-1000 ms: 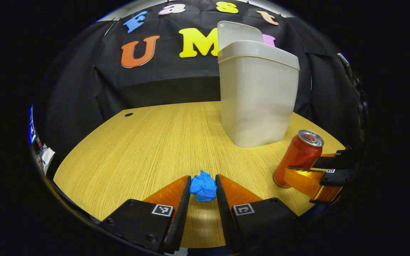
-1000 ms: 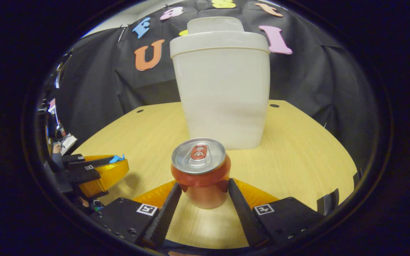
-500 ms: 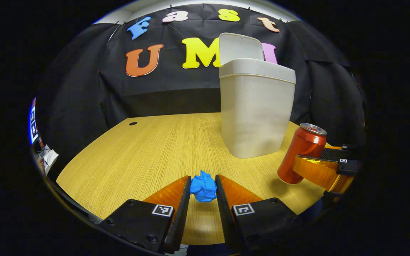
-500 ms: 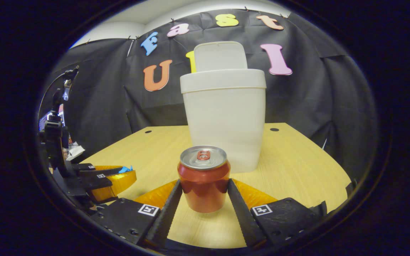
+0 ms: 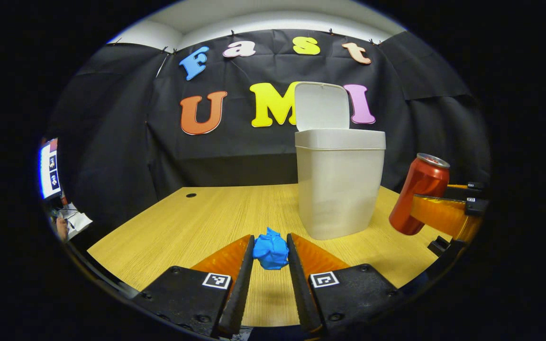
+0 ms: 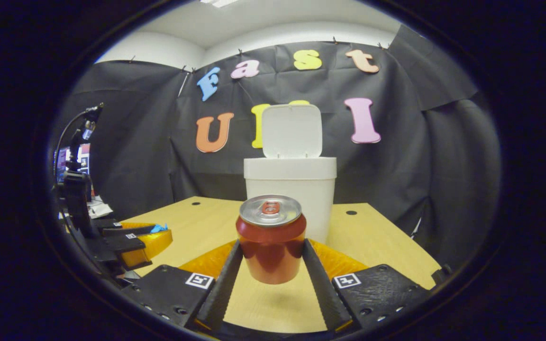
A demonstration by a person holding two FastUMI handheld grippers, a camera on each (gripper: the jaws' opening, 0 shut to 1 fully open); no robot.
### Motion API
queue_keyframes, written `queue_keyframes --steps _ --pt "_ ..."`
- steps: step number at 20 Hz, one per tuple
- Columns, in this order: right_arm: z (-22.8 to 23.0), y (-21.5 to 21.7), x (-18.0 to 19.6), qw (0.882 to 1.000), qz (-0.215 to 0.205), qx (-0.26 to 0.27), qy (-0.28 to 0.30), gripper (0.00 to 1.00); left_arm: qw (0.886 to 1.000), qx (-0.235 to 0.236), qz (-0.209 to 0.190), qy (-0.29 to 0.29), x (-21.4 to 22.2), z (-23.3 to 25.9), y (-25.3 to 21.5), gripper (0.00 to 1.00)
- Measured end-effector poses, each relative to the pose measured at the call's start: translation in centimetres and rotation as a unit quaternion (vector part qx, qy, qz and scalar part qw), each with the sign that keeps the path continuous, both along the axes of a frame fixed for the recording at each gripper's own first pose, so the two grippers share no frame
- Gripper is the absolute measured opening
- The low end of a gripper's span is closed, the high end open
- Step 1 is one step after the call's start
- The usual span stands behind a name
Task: Press the lid of the desktop garbage bin to open it, pick up the crumpled paper on the desktop and throw it into the bin, then pick up the pop can on the desktop and drop it into the bin, and finally close the garbage bin lid.
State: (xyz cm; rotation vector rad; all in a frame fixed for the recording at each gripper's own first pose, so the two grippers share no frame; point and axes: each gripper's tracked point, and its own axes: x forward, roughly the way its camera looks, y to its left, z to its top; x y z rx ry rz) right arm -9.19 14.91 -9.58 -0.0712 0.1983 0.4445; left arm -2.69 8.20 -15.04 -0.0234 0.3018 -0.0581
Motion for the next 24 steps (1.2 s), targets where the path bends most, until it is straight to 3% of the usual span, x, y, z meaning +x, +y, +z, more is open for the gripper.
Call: queue_keyframes --steps 7,14,20,24 --pt "4.3 -3.4 -0.5 0.998 -0.019 -0.011 -0.059 0.77 0.999 -0.012 0.014 -0.032 -1.0 2.6 0.5 0.47" --pt "3.9 -4.3 0.2 0.999 -0.033 -0.015 -0.038 0.76 0.997 -0.05 0.017 -0.05 0.4 5.9 0.0 0.47" --pt "4.7 -5.8 0.7 0.998 -0.046 -0.018 -0.045 0.77 0.995 -0.064 0.028 -0.072 6.2 11.3 -0.7 0.46" --pt "5.2 -7.9 1.9 0.997 -0.071 -0.009 -0.041 0.76 0.996 -0.056 0.042 -0.052 11.2 11.3 -2.4 0.47"
